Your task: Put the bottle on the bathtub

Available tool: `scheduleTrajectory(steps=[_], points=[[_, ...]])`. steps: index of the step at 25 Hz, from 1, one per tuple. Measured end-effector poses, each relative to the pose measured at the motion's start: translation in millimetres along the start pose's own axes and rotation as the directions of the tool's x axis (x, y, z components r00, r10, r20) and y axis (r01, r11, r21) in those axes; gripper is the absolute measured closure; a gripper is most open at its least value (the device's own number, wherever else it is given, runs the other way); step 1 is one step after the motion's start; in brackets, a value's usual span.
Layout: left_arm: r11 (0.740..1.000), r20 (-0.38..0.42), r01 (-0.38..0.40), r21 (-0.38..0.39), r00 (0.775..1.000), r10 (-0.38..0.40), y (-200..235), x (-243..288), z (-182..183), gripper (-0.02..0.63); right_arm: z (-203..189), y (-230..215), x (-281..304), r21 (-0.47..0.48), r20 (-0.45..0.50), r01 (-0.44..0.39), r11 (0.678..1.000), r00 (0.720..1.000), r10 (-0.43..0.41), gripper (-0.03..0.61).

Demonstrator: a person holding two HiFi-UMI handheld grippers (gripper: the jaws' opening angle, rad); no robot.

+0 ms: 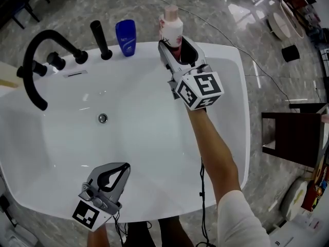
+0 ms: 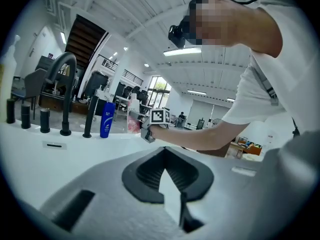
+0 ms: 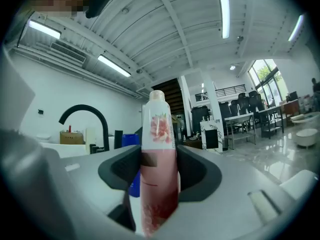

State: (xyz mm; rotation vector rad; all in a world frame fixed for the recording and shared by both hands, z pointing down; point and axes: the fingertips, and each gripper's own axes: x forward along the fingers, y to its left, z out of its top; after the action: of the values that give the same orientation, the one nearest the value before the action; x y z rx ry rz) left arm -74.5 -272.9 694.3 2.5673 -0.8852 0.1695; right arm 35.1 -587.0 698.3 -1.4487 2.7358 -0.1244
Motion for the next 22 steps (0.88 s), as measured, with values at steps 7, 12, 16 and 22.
scheduleTrajectory(steps=[7, 12, 16, 22], points=[[1.0, 0.009, -0.02, 0.008, 1.0, 0.02, 0.7, -6.0, -7.1, 0.612, -25.9, -25.8, 49.6, -0.007, 0.033, 0.125, 0.992, 0.992, -0.125, 0.345], [0.999, 0.048, -0.016, 0.029, 0.999, 0.015, 2.4, 5.2, -1.6, 0.612, -44.0, -37.6, 47.8, -0.019, 0.076, 0.143, 0.99, 0.987, -0.141, 0.342], [0.999, 0.054, 0.016, 0.051, 0.998, -0.018, -7.8, 20.7, 4.6, 0.612, -48.5, -31.6, 38.8, -0.057, 0.097, 0.115, 0.992, 0.989, -0.11, 0.339], [0.998, 0.058, 0.023, 0.052, 0.998, -0.026, -13.6, 34.0, 11.1, 0.612, -59.4, -31.0, 25.3, -0.016, 0.032, 0.085, 0.996, 0.996, -0.085, 0.36]])
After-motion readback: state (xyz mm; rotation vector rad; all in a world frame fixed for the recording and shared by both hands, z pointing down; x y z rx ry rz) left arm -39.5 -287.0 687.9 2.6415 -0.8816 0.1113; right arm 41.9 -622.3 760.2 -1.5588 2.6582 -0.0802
